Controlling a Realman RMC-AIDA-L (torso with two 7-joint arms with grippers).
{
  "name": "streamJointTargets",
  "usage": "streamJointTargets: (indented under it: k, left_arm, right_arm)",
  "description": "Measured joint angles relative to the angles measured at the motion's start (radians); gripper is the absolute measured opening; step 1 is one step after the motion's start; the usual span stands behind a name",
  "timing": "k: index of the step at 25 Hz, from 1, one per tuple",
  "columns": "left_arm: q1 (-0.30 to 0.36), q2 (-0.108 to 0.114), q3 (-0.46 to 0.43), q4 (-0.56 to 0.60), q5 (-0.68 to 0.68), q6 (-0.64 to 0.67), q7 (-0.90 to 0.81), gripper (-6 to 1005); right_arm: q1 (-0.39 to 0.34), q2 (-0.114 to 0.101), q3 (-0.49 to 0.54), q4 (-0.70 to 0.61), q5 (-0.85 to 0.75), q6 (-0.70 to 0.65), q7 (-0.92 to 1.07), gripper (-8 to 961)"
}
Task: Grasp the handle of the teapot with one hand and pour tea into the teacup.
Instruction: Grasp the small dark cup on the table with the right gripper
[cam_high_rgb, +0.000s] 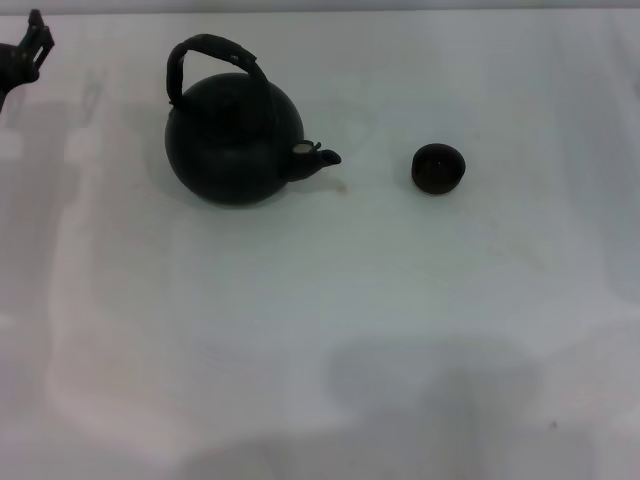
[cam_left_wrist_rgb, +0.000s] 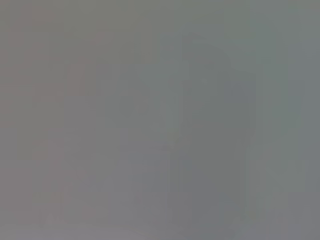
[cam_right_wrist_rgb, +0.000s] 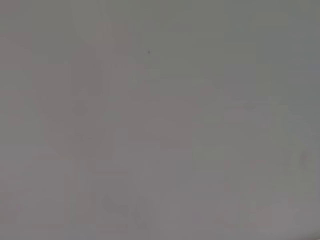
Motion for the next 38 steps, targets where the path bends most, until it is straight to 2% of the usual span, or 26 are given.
streamJointTargets:
  k: [3, 5, 11, 14, 16, 19, 22, 24, 25, 26, 27, 30, 34, 38]
  left_arm:
    - [0.089, 0.000, 0.002, 0.068, 0.031, 0.054, 0.000, 878]
    - [0.121, 0.000, 0.002, 0.083, 0.034, 0.068, -0.001, 878]
    - [0.132, 0.001, 0.005, 0.071, 0.037, 0.066, -0.037, 877]
    - [0.126, 0.001, 0.007, 0.068, 0.037, 0.064, -0.038, 877]
    - [0.125, 0.002, 0.007, 0.067, 0.038, 0.063, -0.038, 877]
    - [0.125, 0.002, 0.008, 0.067, 0.039, 0.063, -0.035, 878]
    - [0.125, 0.004, 0.008, 0.067, 0.039, 0.066, -0.034, 878]
    - [0.124, 0.005, 0.007, 0.067, 0.040, 0.067, -0.034, 878]
    - [0.122, 0.005, 0.005, 0.067, 0.040, 0.067, -0.034, 878]
    - [0.122, 0.005, 0.005, 0.067, 0.040, 0.067, -0.034, 878]
    - [0.122, 0.005, 0.005, 0.067, 0.040, 0.067, -0.034, 878]
    - [0.122, 0.005, 0.004, 0.066, 0.040, 0.067, -0.033, 877]
    - [0.122, 0.005, 0.005, 0.066, 0.040, 0.067, -0.033, 877]
    - [0.112, 0.005, 0.006, 0.066, 0.040, 0.067, -0.033, 878]
  right_arm:
    - [0.004, -0.001, 0.000, -0.001, 0.000, -0.005, 0.000, 860]
    - [0.007, -0.001, 0.000, -0.001, 0.000, -0.009, 0.000, 860]
    - [0.009, 0.003, -0.003, 0.001, -0.001, -0.005, 0.020, 859]
    - [0.011, 0.001, -0.042, -0.006, -0.012, 0.007, 0.111, 859]
    - [0.011, -0.003, -0.112, -0.036, -0.015, 0.014, 0.194, 859]
    - [-0.004, -0.010, -0.274, -0.145, -0.027, 0.017, 0.311, 858]
    - [-0.012, -0.029, -0.407, -0.266, -0.092, -0.005, 0.425, 858]
    - [0.001, -0.051, -0.461, -0.341, -0.218, -0.038, 0.553, 858]
    - [0.026, -0.072, -0.481, -0.400, -0.374, -0.053, 0.690, 858]
    - [0.039, -0.080, -0.483, -0.422, -0.447, -0.053, 0.750, 858]
    - [0.039, -0.080, -0.483, -0.422, -0.447, -0.053, 0.750, 857]
    - [0.074, -0.096, -0.484, -0.494, -0.659, -0.037, 0.918, 857]
    - [0.103, -0.096, -0.486, -0.619, -0.920, 0.023, 1.104, 857]
    - [0.116, -0.083, -0.484, -0.763, -1.222, 0.083, 1.338, 856]
